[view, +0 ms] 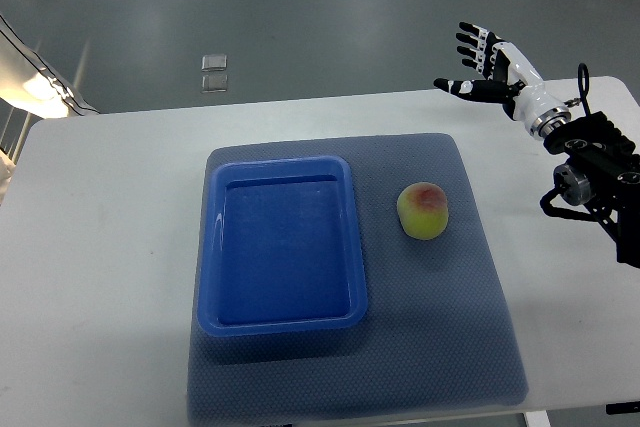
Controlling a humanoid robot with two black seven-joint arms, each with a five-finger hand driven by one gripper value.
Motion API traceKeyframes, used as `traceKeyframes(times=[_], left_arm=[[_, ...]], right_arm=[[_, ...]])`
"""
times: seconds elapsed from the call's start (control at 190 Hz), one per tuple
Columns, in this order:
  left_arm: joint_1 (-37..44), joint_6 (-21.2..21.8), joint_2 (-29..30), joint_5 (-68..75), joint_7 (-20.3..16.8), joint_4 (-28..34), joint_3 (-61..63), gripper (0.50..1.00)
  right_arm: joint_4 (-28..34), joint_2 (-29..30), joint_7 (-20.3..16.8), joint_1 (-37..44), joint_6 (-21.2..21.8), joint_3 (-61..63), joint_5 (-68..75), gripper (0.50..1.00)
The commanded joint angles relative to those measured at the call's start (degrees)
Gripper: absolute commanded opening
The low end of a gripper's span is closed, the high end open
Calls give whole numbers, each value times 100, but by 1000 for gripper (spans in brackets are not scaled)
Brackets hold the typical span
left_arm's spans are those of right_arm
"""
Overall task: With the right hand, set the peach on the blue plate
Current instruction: 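Swing the right hand over the peach, fingers pointing down, then close the right hand's fingers around the peach and lift it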
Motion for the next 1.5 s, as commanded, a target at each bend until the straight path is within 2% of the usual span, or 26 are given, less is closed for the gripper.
traceKeyframes(times=[0.0,0.331,0.468,0.521,0.526,0.536,0.589,0.642,0.647,0.663,0.931,1.247,1.494], left_arm=[[-2,0,0,0,-1,0,0,1000],[-2,0,0,0,-1,0,0,1000],[-2,0,0,0,-1,0,0,1000],[-2,0,0,0,-1,0,0,1000],[-2,0,0,0,-1,0,0,1000],[-2,0,0,0,-1,0,0,1000],[-2,0,0,0,-1,0,0,1000],[-2,0,0,0,-1,0,0,1000],[-2,0,0,0,-1,0,0,1000],[-2,0,0,0,-1,0,0,1000],[-2,0,0,0,-1,0,9,1000],[-2,0,0,0,-1,0,9,1000],[-2,0,0,0,-1,0,9,1000]], right_arm=[[149,-167,-10,218,120,-339,-459,930],[939,-949,-1,1035,796,-1481,-2980,928],[1440,-1292,43,1440,1183,-1622,-4141,928],[1441,-1292,43,1440,1183,-1622,-4141,928],[1623,-1431,43,1588,1409,-1622,-4472,928],[1660,-1459,43,1616,1464,-1622,-4536,928],[1862,-1547,51,1748,1692,-1648,-4809,928],[1862,-1547,51,1748,1693,-1648,-4809,928],[2080,-1599,51,1817,1867,-1735,-5036,928],[2178,-1626,51,1836,1904,-1806,-5143,928],[2899,-1635,16,1862,1877,-2334,-6391,928],[2908,-1547,-10,1730,1842,-2378,-6523,926],[2838,-1485,-19,1387,1587,-2395,-6558,926]])
